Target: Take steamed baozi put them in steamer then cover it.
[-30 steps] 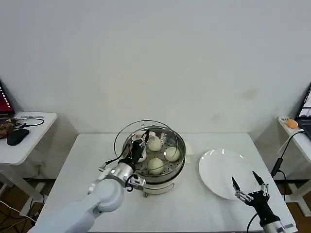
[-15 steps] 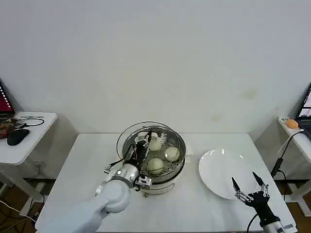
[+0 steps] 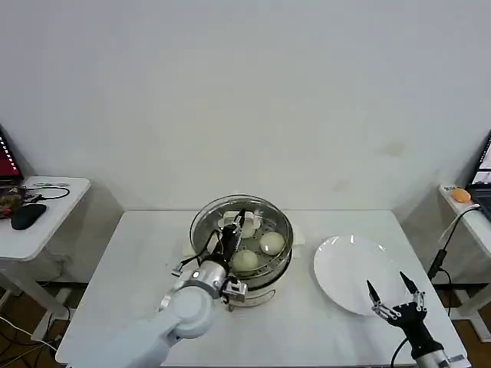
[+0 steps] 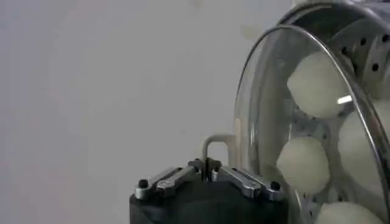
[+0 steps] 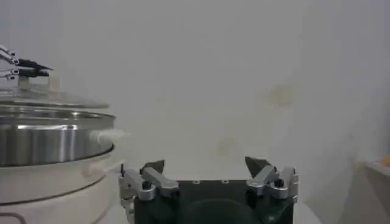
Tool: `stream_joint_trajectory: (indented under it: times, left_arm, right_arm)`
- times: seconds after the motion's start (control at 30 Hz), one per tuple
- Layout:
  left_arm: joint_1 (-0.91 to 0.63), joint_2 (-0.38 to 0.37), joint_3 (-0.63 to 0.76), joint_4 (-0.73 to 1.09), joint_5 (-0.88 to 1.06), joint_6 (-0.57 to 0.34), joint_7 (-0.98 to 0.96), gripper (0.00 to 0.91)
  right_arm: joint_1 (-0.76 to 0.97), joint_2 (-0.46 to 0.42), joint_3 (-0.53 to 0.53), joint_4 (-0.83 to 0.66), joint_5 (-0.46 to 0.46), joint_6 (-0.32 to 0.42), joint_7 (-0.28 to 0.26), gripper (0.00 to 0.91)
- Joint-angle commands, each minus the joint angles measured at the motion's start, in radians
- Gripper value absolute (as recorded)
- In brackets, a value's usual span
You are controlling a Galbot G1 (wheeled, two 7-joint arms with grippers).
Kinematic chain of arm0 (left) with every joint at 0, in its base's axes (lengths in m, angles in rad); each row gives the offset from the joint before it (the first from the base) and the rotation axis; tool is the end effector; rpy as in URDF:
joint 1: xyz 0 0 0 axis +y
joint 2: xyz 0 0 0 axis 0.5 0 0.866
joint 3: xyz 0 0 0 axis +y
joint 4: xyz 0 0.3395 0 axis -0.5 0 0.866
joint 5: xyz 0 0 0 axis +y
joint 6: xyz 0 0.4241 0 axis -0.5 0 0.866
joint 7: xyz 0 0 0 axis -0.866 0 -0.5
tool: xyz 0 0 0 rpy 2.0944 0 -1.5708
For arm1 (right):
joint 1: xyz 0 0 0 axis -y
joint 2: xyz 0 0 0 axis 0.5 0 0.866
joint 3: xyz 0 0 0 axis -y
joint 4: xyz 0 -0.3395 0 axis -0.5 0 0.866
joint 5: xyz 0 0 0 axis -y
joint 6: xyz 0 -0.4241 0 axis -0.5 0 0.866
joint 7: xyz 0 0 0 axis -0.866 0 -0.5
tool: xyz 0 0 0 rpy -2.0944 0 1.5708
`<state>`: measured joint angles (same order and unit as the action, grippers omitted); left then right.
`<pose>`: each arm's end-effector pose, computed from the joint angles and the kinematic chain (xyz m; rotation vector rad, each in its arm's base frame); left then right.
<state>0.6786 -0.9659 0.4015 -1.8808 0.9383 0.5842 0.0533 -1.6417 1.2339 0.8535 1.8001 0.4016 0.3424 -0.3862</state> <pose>0.3551 -0.1458 -0.2448 0.3646 2.0420 2.0387 0.2199 -0.2066 -0.3723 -0.2688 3.0637 -0.1406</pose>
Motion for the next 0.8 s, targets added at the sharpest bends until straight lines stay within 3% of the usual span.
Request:
stream_joint_trajectory:
  times: [0.03,0.8]
  left_arm:
    - [0.001,-0.012,0.006,0.007,0.002,0.012,0.004,0.000]
    - [0.004,-0.029,0.017,0.015,0.003,0.016,0.008,0.000]
  right_arm:
    - [0.002,0.001,-0.002,-0.003,-0.003,0.001,-0.001,0.907]
    - [0.000,0.001,0.001,-0.011,-0.010,0.007,-0.002,0.907]
